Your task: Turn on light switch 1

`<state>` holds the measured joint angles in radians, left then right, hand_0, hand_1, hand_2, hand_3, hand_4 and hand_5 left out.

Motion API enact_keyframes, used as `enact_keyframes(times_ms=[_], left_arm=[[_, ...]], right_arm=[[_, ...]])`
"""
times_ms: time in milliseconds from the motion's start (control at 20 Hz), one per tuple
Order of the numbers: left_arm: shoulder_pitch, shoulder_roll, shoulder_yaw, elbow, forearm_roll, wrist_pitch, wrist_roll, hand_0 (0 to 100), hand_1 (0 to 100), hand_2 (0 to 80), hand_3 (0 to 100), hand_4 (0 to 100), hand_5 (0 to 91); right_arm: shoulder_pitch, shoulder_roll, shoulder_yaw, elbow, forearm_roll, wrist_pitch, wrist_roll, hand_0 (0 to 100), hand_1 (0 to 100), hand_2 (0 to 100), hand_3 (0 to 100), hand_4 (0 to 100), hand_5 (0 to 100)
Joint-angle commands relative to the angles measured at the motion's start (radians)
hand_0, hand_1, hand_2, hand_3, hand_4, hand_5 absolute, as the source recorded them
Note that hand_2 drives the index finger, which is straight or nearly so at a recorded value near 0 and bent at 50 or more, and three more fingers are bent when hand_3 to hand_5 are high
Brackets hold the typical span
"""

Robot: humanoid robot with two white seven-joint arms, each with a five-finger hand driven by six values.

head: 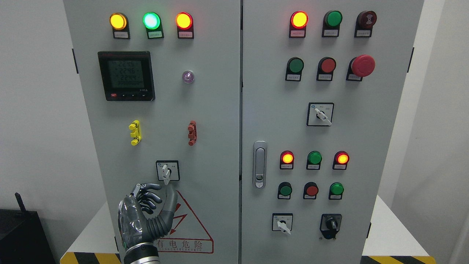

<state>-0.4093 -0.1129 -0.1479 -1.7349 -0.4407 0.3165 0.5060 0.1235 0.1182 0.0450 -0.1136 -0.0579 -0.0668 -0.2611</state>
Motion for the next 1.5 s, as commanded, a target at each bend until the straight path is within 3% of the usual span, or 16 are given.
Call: enact_keyframes(times_ms=[0, 952, 1453], left_arm=[[-0.022, -0.004, -0.002, 0.000, -0.004, 0.015, 0.008, 22, 63, 48.7, 79, 84, 72.8], [-0.065, -0.007, -0.001, 0.005, -0.001, 0.099, 0.016, 19, 62, 49.8, 78, 84, 72.3], [-0.065, -0.007, -0.001, 0.003, -0.001, 0.102, 0.017, 19, 60, 55.2, 81, 86, 73.9]], right_arm=[[0.001, 0.000, 0.001, 0.000, 0.000, 0.001, 0.000, 12, 39, 0, 0, 0, 0], [-0.001, 0.000, -0.001, 0.000, 0.001, 0.001, 0.000, 12, 39, 0, 0, 0, 0], [-0.001, 0.000, 0.001, 0.000, 0.000, 0.001, 0.000, 12, 39, 0, 0, 0, 0]])
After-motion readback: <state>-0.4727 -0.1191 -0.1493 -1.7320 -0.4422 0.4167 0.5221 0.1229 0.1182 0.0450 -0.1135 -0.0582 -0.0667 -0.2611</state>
